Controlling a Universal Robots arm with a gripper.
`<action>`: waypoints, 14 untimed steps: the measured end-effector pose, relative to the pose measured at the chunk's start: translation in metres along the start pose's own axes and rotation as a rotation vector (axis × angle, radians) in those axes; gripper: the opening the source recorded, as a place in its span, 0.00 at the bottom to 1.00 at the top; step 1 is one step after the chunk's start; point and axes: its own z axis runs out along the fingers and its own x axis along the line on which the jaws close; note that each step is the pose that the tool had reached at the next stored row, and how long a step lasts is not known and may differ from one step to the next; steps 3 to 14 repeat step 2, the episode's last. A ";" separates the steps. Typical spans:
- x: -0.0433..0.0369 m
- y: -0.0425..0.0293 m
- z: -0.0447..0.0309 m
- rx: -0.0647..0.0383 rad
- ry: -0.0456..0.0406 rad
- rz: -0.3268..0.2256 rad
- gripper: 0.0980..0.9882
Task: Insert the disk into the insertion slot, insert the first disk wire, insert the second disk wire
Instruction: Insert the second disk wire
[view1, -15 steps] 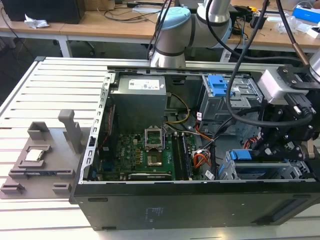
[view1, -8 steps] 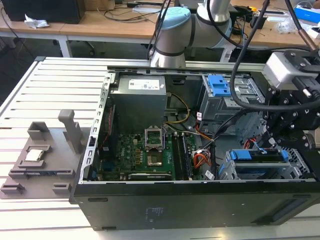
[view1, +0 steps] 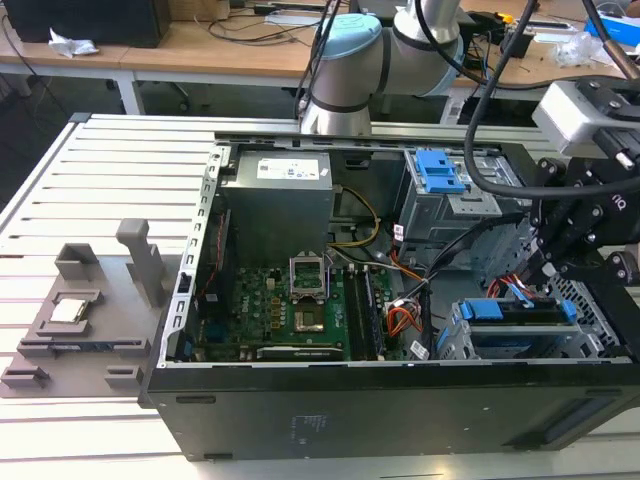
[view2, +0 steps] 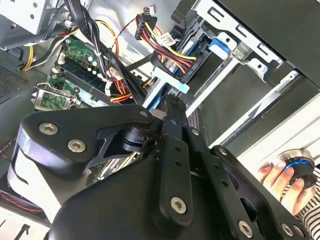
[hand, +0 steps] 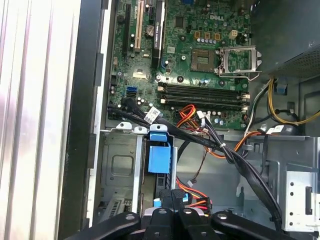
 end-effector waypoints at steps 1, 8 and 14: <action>0.0000 0.0000 -0.0001 0.000 0.0001 0.000 0.01; 0.0000 0.0000 -0.0001 0.000 0.0000 0.000 0.01; 0.0000 0.0000 -0.0001 0.000 0.0000 0.000 0.01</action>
